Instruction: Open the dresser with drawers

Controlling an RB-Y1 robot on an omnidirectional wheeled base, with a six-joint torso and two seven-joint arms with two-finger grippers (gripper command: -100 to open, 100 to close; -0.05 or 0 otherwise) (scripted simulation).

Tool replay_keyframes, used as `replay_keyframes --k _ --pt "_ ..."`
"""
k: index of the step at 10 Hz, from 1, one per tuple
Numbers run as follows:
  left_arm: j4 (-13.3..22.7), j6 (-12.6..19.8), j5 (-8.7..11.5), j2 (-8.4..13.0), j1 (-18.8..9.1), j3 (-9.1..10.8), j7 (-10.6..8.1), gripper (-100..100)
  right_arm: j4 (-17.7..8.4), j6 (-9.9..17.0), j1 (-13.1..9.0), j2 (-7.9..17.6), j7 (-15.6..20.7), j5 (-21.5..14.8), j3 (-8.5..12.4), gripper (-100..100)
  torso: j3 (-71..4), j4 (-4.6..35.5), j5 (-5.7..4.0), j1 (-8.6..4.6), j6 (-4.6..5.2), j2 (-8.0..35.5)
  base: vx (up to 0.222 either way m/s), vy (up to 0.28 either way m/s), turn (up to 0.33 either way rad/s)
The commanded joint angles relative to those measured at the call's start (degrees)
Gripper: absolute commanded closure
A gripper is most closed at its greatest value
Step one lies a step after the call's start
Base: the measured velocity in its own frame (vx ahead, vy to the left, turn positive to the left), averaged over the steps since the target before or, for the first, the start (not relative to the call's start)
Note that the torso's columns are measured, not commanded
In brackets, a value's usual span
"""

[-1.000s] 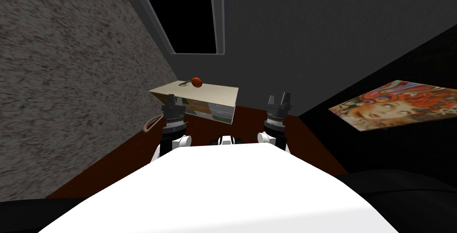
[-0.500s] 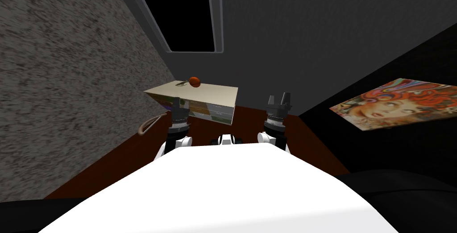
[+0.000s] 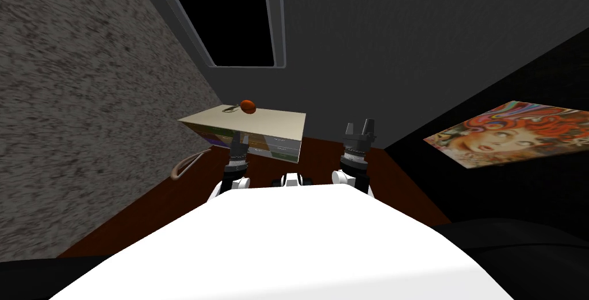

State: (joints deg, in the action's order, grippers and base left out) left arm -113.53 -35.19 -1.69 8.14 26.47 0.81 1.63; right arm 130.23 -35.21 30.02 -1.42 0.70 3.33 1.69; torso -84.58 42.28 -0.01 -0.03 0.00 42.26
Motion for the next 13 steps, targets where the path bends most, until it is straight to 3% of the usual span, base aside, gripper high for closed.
replay_keyframes --k 1,6,8,13 --pt "3.7 -1.2 -0.2 0.5 -0.6 -0.24 0.41 -100 0.0 0.0 0.0 0.0 0.0 0.0 0.0 0 0.0 0.0 0.0 0.02 0.0 0.0 0.08 0.007 -0.015" --pt "11.0 -4.0 -0.6 1.0 -1.7 -0.9 1.26 -100 0.0 0.0 0.0 0.0 0.0 0.0 0.0 0 0.0 0.0 0.01 0.03 0.0 -0.1 0.068 0.004 -0.031" --pt "15.5 -5.9 -0.9 1.2 -2.6 -1.38 1.88 -100 0.0 0.0 0.0 0.0 0.0 0.0 0.0 0 0.0 0.0 0.02 0.05 0.0 0.0 0.092 0.016 -0.049" --pt "22.0 -7.9 -1.2 1.3 -3.5 -1.87 2.52 -100 0.0 0.0 0.0 0.0 0.0 0.0 0.0 0 0.0 0.0 0.01 0.04 0.0 0.0 0.065 0.003 -0.026"
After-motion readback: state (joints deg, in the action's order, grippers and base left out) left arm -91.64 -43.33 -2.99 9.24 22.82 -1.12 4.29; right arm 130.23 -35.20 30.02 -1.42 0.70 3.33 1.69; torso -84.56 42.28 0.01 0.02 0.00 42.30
